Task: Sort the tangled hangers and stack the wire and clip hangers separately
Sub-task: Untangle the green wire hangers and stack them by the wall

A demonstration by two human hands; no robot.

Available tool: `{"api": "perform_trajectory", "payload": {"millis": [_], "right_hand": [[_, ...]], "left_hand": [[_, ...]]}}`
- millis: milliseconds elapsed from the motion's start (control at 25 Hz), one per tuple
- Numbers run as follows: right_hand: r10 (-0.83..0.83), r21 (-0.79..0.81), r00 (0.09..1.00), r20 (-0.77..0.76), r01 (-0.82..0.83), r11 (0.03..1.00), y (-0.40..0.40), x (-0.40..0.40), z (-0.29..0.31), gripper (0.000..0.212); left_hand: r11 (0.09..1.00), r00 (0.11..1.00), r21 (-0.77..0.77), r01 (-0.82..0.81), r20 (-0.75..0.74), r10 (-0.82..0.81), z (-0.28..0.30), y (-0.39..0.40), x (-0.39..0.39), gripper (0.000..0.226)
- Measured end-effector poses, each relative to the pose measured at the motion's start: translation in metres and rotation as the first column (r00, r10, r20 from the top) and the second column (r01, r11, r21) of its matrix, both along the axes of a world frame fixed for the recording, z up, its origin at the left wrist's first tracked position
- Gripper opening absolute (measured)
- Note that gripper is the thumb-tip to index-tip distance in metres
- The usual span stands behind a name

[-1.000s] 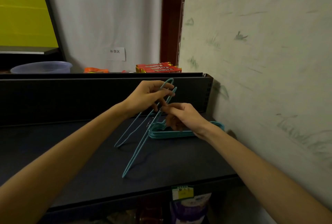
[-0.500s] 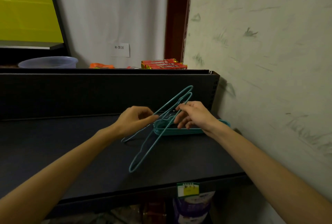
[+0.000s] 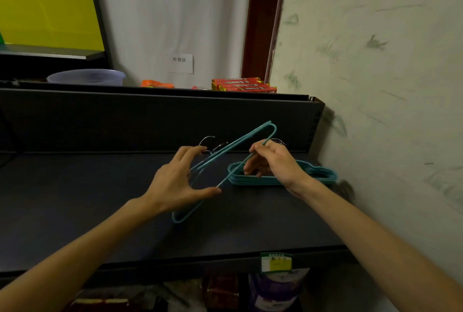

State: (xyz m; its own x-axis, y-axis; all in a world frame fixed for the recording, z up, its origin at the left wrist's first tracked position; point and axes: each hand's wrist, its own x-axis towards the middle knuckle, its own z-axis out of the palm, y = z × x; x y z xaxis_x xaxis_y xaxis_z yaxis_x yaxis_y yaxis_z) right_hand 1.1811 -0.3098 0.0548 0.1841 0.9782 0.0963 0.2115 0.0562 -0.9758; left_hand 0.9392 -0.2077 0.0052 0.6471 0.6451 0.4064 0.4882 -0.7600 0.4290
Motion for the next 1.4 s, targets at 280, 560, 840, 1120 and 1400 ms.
{"api": "perform_trajectory", "payload": {"millis": [280, 560, 840, 1120, 1400], "right_hand": [[0.012, 0.055, 0.999, 0.03, -0.013, 0.998, 0.003, -0.006, 0.0, 0.023], [0.027, 0.011, 0.999, -0.023, -0.027, 1.0, -0.008, 0.005, 0.004, 0.025], [-0.293, 0.025, 0.956, -0.025, 0.293, 0.956, -0.025, 0.062, 0.003, 0.04], [-0.238, 0.064, 0.644, 0.728, 0.281, 0.957, -0.038, 0.136, -0.003, 0.078], [-0.178, -0.041, 0.615, 0.768, 0.326, 0.945, -0.051, 0.174, -0.024, 0.062]], "left_hand": [[0.986, 0.938, -0.011, -0.166, -0.309, 0.154, 0.004, 0.007, -0.004, 0.103], [0.964, 0.996, -0.253, -0.083, -0.005, 0.085, -0.002, 0.007, 0.006, 0.07], [0.992, 0.995, -0.106, -0.066, 0.061, 0.073, 0.023, 0.019, 0.034, 0.079], [0.992, 0.995, -0.127, 0.004, -0.097, -0.016, 0.036, 0.018, 0.109, 0.081], [0.999, 0.962, -0.027, 0.034, -0.27, -0.04, 0.029, 0.018, 0.155, 0.091]]}}
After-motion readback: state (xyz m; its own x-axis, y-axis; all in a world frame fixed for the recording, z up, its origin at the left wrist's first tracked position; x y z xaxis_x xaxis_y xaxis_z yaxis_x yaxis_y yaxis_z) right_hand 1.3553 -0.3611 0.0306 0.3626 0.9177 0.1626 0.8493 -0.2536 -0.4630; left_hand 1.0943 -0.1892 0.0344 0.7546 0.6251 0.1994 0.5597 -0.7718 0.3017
